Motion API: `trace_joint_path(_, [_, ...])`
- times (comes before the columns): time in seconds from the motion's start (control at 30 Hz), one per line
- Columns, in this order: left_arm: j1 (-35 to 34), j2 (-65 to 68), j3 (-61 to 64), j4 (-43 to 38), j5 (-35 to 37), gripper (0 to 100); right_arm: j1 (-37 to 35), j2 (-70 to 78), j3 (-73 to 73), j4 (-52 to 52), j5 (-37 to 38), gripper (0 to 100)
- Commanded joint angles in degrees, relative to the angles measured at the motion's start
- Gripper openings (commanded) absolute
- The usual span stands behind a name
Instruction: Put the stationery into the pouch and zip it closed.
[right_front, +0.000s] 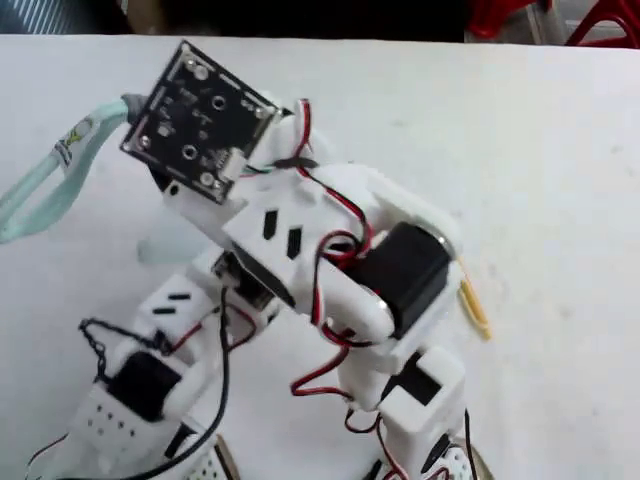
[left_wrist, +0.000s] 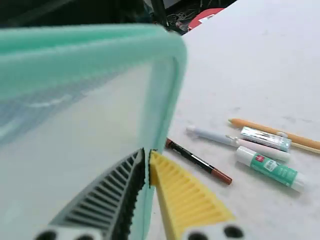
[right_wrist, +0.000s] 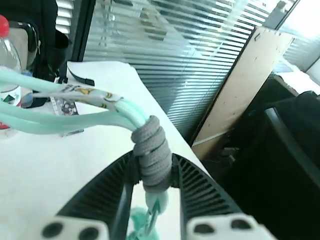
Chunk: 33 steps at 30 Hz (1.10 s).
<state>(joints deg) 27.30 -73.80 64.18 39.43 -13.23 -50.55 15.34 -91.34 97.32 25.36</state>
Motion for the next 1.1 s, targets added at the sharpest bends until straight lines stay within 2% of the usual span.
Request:
trace_joint_path(0.0, [-3.7, 6.5, -5.2, -3.9, 5.7, 5, -0.1, -2.9, -0.1, 0.8, 0.1, 1.7])
trace_joint_path(0.07, [-4.9, 5.1, -8.2, 1.1, 7.5, 5, 0.7, -2.7, -0.1, 0.8, 0.2, 1.7])
trace_joint_path(0.17, [-6.4, -0.5, -13.5, 11.4, 5.6, 8, 3.4, -2.5, 0.0, 0.7, 0.2, 1.7])
trace_joint_path(0.3, [-6.0, -12.1, -20.8, 25.4, 3.3, 23, 7.7, 0.0, 0.0, 0.2, 0.2, 1.7])
trace_joint_path(0.37, [-6.0, -17.4, -24.6, 30.0, 2.2, 26, 8.7, 1.4, 0.0, 0.4, -0.2, 1.7])
trace_joint_path(0.53, [-6.7, -21.4, -30.3, 37.1, -2.4, 26, 7.6, 2.1, -0.5, 0.6, -0.3, 1.7])
trace_joint_path(0.7, [-12.3, -21.4, -30.2, 37.3, -2.6, 26, 5.7, 2.0, -0.5, 0.7, -0.3, 1.7])
trace_joint_path(0.83, [-22.1, -21.4, -28.5, 36.9, -2.8, 30, 5.5, 0.1, -0.1, 1.1, -0.3, 1.7])
trace_joint_path(0.93, [-28.0, -21.4, -22.4, 31.1, -5.2, 30, 5.5, -2.3, 0.0, 1.2, -0.3, 1.7])
trace_joint_path(1.07, [-30.9, -21.4, -15.6, 23.6, -4.3, 30, 5.4, -6.5, 5.4, 1.5, -0.3, 1.7])
